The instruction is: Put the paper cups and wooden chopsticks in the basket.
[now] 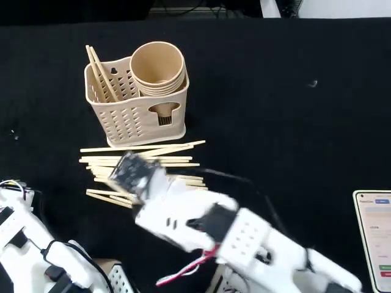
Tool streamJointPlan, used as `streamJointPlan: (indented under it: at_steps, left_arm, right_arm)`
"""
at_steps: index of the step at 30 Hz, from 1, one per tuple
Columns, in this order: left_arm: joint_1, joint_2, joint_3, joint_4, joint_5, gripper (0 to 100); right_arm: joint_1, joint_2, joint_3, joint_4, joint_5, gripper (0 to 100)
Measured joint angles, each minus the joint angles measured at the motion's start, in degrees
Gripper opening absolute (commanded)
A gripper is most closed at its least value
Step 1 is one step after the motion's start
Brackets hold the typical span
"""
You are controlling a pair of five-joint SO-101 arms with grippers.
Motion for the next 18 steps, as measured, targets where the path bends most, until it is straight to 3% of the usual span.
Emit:
streamJointPlan:
  at_steps: [4,10,13,18]
  left_arm:
    - [0.0,0.0,0.0,0.0,0.0,21]
    - [0.44,0.0,0.0,0.0,0.0,21]
    - [1.41,0.0,0.0,0.0,0.0,21]
    - [3.25,0.0,0.0,0.0,0.0,21]
  right_arm:
    - [5.19,-6.07,-7.91,0.0,4.57,1.0]
    - [10.11,-6.15,-20.66,-4.04,5.71,1.0]
    - [12.31,-3.78,-24.18,-13.19,4.66,1.0]
    - [15.91,4.66,-25.05,-35.52,-4.75,1.1]
